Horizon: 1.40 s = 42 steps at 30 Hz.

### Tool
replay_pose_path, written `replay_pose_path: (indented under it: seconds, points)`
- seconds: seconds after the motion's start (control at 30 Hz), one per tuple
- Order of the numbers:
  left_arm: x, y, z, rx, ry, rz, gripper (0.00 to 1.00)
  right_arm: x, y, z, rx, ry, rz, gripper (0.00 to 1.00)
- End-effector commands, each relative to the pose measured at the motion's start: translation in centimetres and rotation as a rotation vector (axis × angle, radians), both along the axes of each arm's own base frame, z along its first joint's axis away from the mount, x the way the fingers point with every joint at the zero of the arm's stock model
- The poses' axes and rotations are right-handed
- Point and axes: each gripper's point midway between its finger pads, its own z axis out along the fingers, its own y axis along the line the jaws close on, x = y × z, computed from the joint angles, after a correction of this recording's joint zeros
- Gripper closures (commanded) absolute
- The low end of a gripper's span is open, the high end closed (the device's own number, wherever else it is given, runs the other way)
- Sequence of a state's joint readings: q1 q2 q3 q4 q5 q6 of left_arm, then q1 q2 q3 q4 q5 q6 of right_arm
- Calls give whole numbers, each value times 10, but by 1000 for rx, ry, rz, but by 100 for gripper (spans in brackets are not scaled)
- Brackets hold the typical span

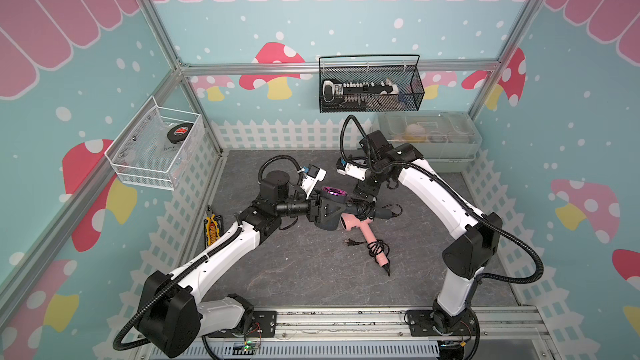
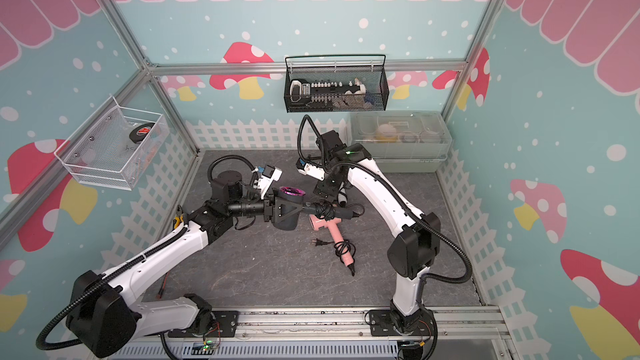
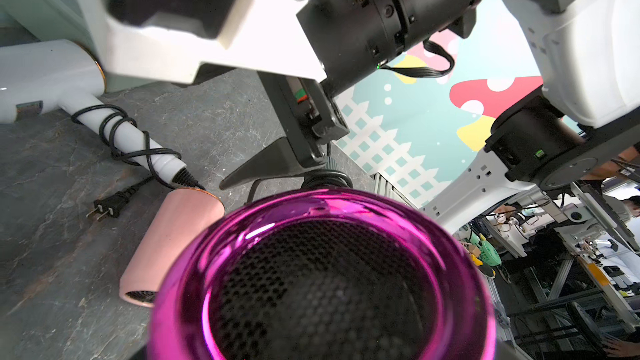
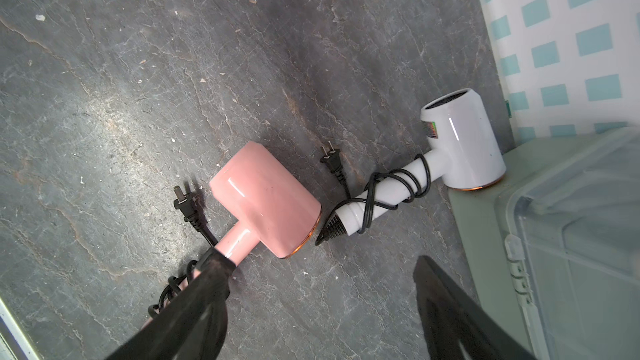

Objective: Wrap the cord around the hair dryer
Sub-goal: Wrap the power cord around the hair dryer, then place the hair dryer at the center of the board.

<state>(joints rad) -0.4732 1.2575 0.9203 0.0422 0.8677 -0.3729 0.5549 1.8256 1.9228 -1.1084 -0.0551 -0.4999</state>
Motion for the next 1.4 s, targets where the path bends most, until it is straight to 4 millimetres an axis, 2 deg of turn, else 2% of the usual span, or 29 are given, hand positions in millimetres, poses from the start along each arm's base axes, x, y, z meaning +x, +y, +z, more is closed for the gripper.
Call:
replay_pose_path:
  seconds: [0.0, 0.5, 0.6, 0.7, 0.8, 0.9, 1.13, 1.37]
  points:
    - [-5, 3, 33, -78, -108, -11, 100, -6, -7, 11, 5, 13, -23, 16]
    - [-8, 3, 35, -90, -113, -20, 100, 7, -14, 23, 20, -6, -93, 15]
    - [-7, 4, 34, -87, -110, -8, 100, 13, -26, 35, 59, -15, -168, 15]
    - [-5, 5, 34, -84, -114, 8, 100, 15, -41, 54, 168, 7, -263, 15]
    - [-4, 6, 36, -87, -119, 15, 100, 9, -54, 71, 253, 16, -339, 15]
    - [-1, 6, 37, -90, -119, 24, 100, -5, -62, 77, 304, 33, -397, 15]
    - [1, 8, 38, -86, -121, 38, 100, -33, -84, 69, 351, 71, -555, 13]
    - [2, 8, 35, -81, -117, 38, 100, -57, -83, 61, 410, 151, -601, 12]
